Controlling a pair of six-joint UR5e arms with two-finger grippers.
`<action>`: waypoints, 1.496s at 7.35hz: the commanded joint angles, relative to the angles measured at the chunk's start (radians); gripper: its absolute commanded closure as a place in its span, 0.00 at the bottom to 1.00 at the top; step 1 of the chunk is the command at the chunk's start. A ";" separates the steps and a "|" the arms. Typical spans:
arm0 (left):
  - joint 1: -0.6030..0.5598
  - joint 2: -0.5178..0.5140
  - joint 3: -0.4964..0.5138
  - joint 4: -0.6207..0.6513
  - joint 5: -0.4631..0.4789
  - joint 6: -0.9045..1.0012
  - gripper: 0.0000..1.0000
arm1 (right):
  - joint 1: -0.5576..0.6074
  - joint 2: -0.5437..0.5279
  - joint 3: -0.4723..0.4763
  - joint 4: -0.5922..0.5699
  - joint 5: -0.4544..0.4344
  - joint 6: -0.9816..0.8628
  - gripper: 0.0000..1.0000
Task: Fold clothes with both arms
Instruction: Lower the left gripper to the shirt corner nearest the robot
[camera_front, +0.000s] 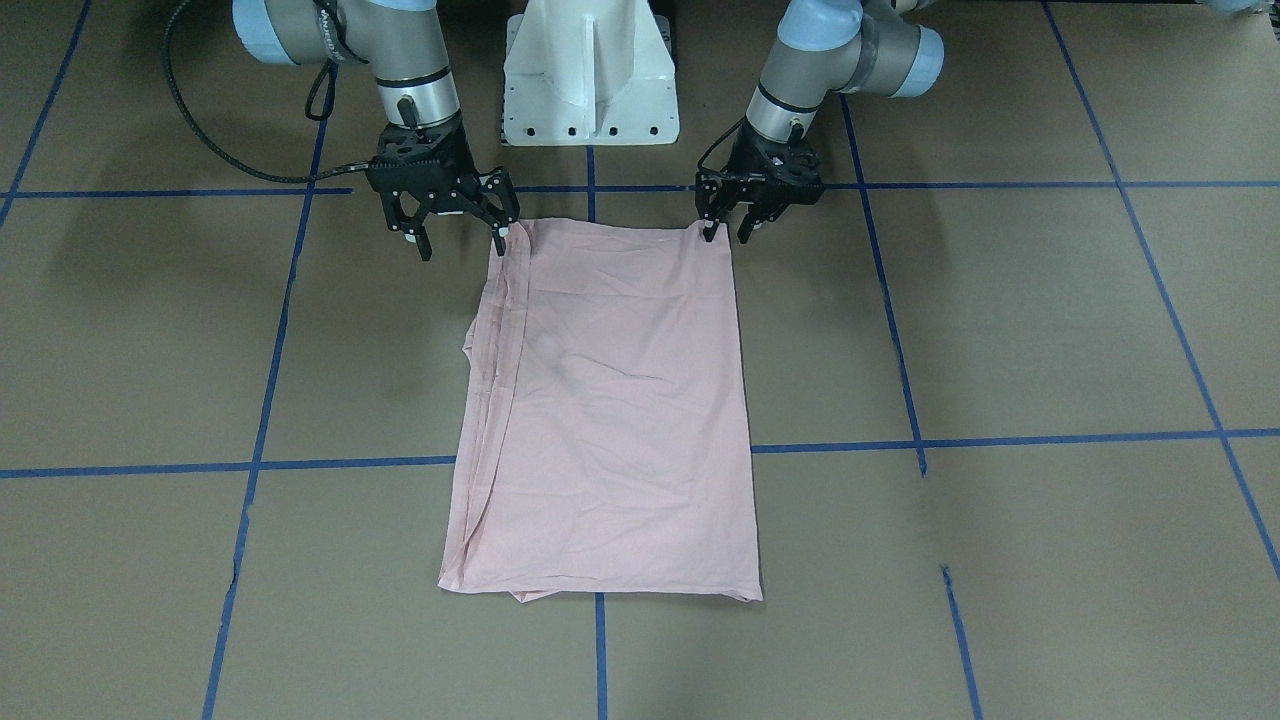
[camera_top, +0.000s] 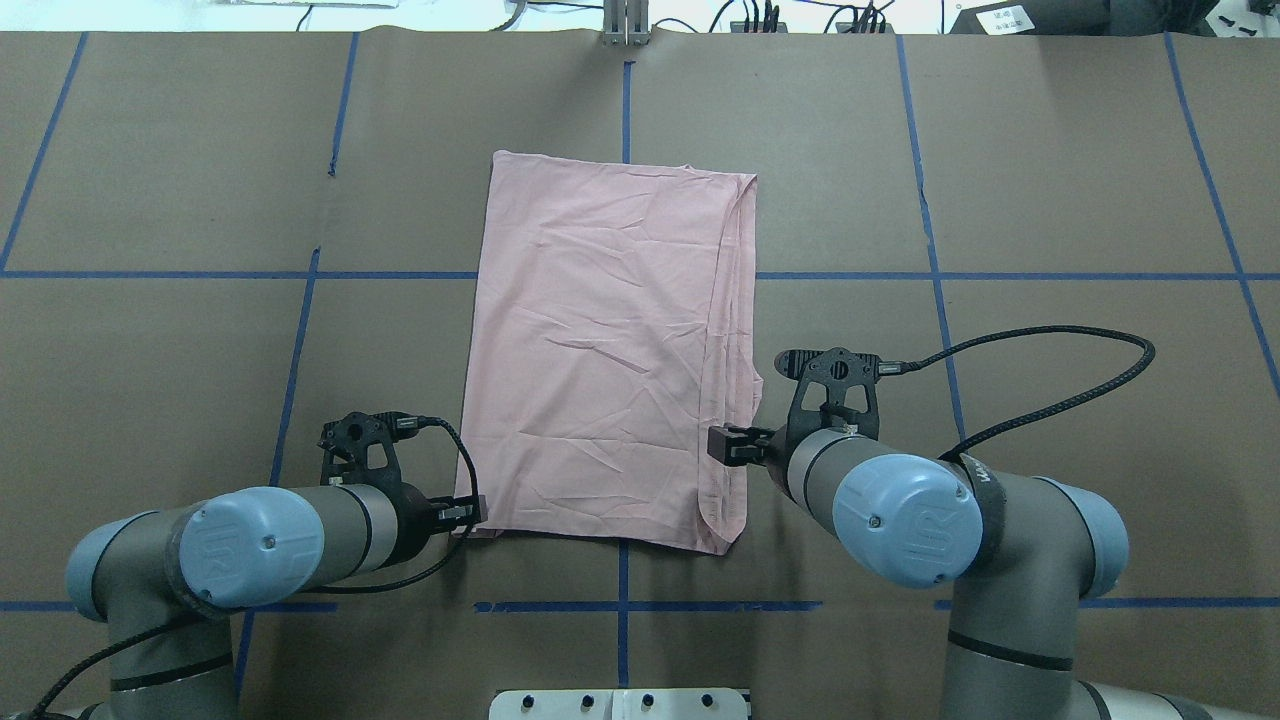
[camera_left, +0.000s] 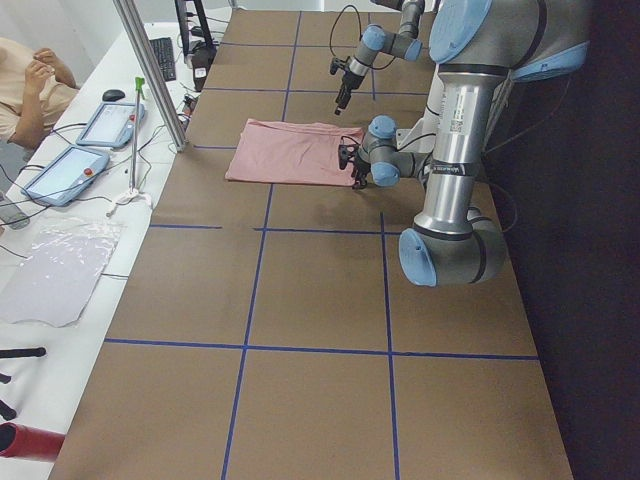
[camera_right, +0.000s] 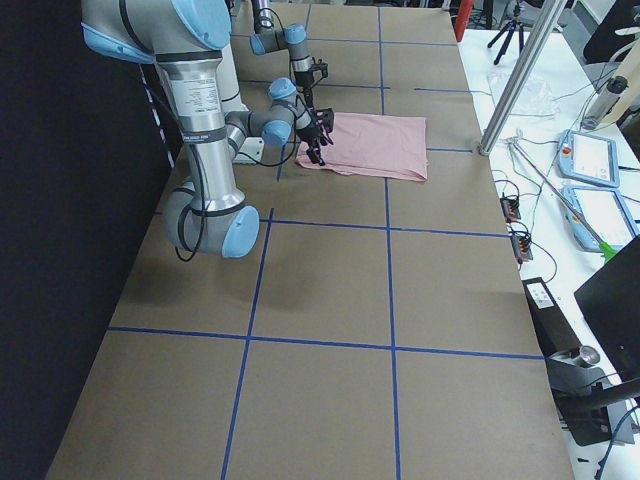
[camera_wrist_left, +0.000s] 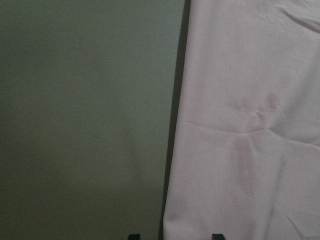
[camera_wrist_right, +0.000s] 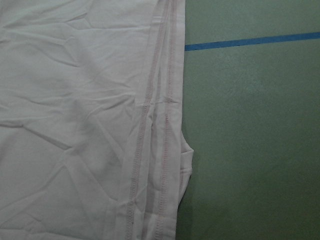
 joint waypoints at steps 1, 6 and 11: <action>0.009 -0.012 0.000 0.000 0.000 0.000 0.56 | -0.001 0.001 -0.001 0.000 0.000 0.000 0.00; 0.016 -0.006 0.000 0.000 0.002 -0.001 1.00 | -0.012 0.002 -0.002 -0.002 -0.002 0.002 0.00; 0.009 0.002 -0.028 0.000 0.002 0.002 1.00 | -0.094 0.128 -0.036 -0.137 -0.005 0.290 0.09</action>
